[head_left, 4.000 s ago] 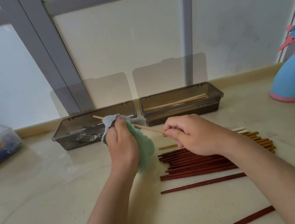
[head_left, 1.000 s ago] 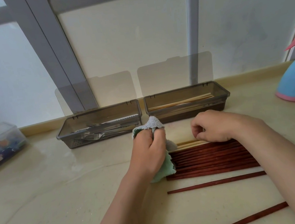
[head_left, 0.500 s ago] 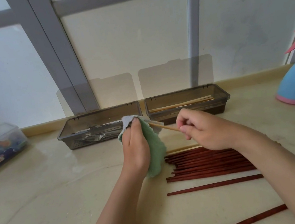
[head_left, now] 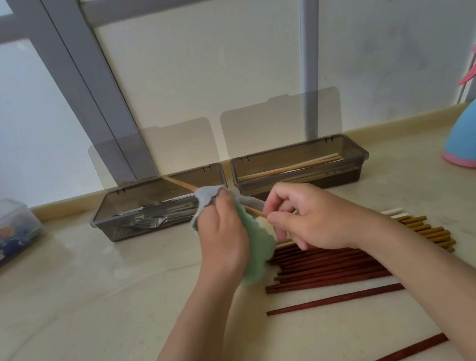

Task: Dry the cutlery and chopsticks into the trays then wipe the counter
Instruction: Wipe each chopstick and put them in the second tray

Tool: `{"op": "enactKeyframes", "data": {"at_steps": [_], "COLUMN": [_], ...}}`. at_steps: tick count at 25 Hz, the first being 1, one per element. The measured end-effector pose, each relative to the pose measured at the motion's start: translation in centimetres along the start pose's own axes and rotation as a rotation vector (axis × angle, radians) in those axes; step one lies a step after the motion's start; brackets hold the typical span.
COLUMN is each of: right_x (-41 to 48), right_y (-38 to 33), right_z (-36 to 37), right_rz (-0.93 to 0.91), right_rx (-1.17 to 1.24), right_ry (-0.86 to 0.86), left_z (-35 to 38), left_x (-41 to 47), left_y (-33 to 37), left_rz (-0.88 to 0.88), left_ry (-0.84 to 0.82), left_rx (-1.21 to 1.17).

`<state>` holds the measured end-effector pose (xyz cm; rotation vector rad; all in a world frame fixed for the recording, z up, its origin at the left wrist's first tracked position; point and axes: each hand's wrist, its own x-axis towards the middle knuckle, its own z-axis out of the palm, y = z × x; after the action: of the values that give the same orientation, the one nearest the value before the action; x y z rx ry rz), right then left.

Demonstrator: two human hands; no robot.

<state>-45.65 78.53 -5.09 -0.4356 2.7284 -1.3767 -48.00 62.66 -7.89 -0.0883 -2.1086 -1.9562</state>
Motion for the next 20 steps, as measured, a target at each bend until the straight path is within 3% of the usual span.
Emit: {"op": "enactKeyframes", "data": {"at_steps": [3,7,10,13,15,20], "right_x": [0.0,0.6,0.6,0.9,1.3,2.3], "right_y": [0.1,0.1,0.7,1.1,1.2,2.1], "right_z": [-0.1,1.5,0.8,0.6,0.9,-0.7], "right_rz": [-0.018,-0.032,0.014,0.014,0.059,0.320], "right_rx": [-0.086,0.028,0.135,0.347,0.521,0.795], "right_ry": [-0.033,0.005,0.085,0.189,0.187,0.546], "left_z": [-0.4,0.7,0.1,-0.3,-0.1,0.3], "left_x": [0.4,-0.7,-0.3,-0.6,-1.1,-1.7], "left_y": [0.3,-0.5,-0.2,0.1,0.1,0.1], "left_rz": [-0.017,0.089,0.095,0.045,0.046,0.054], "left_ry": [0.090,-0.130,-0.228,-0.553,-0.672,-0.843], "left_rx": [-0.039,0.157,0.128,0.136,0.196,0.243]}}
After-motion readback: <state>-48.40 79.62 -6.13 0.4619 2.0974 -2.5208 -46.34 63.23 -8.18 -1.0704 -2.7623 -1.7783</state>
